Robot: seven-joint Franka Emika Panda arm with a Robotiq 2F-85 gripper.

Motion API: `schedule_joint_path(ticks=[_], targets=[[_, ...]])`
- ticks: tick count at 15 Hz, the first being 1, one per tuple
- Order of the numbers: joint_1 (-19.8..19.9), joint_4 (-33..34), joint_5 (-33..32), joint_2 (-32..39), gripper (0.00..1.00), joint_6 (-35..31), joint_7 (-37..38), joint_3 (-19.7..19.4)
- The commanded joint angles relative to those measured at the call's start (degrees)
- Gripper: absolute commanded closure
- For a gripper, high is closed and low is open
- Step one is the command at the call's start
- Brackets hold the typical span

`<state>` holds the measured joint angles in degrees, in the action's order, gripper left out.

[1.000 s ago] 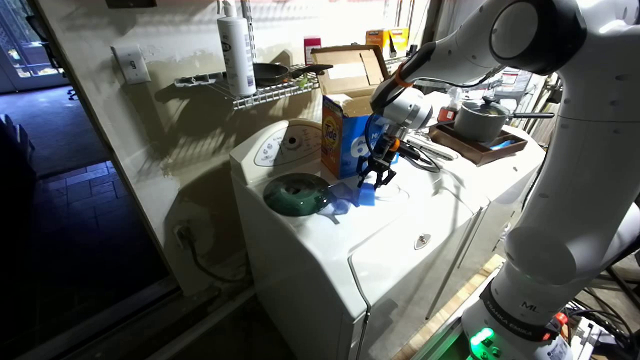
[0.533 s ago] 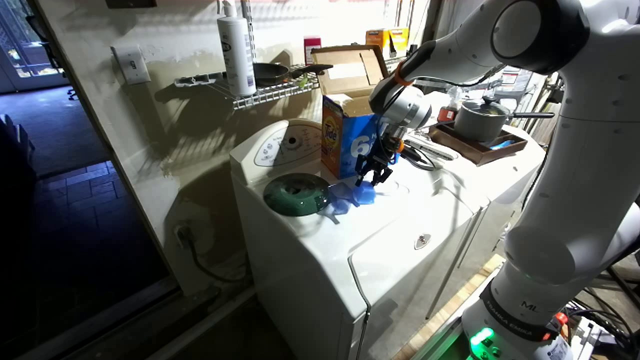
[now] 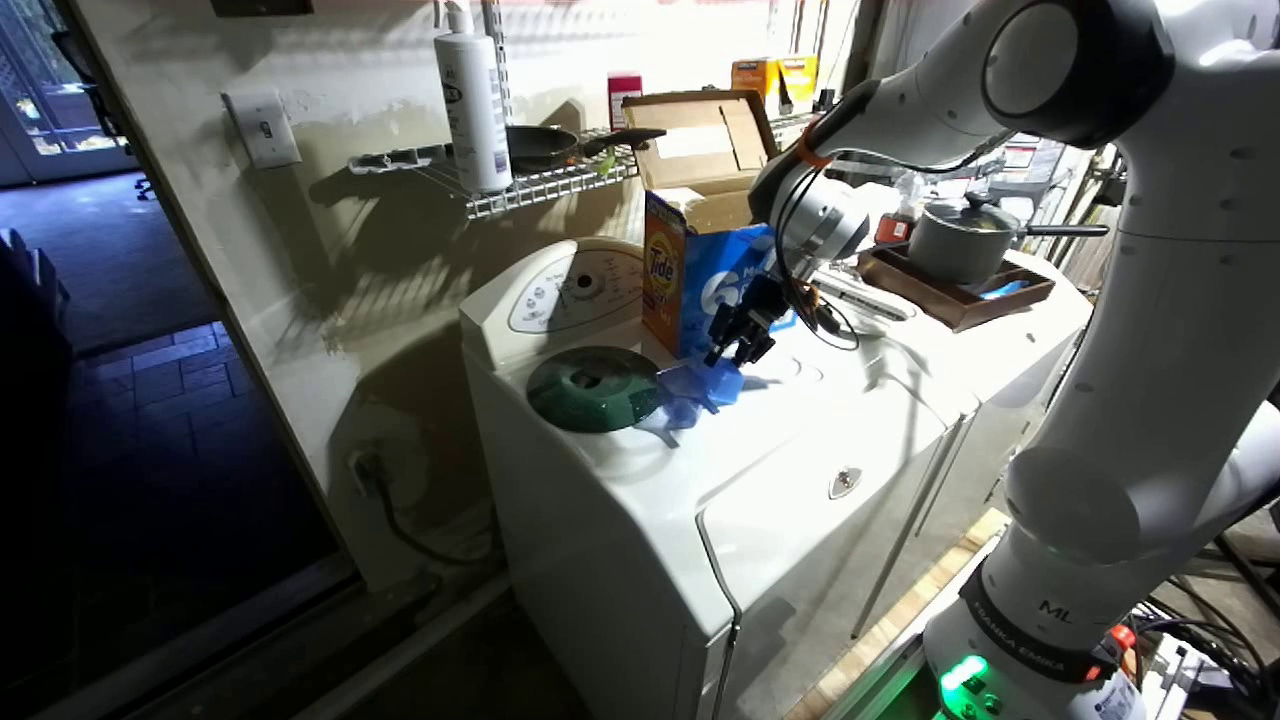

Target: Turn the blue cup on the washing machine over

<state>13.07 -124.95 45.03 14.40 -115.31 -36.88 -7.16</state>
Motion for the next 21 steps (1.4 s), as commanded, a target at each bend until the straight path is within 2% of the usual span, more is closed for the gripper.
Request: schedule_joint_path(ticks=[1,12,13,14,17,21], targets=[[1.4,0.7,3.4,1.2,0.73,2.9,-6.0,0.6],[3.1,3.7,8.2,4.9,0.73,13.2,-15.4,-0.5],[3.3,4.0,8.4,5.2,0.66,13.6,-16.0,-0.6],[3.5,4.3,8.5,5.6,0.64,14.1,-16.3,-0.6],[4.2,5.4,8.6,6.7,0.73,15.9,-17.4,-0.8],[5.2,6.4,9.1,7.6,0.75,19.4,-19.2,-1.0]])
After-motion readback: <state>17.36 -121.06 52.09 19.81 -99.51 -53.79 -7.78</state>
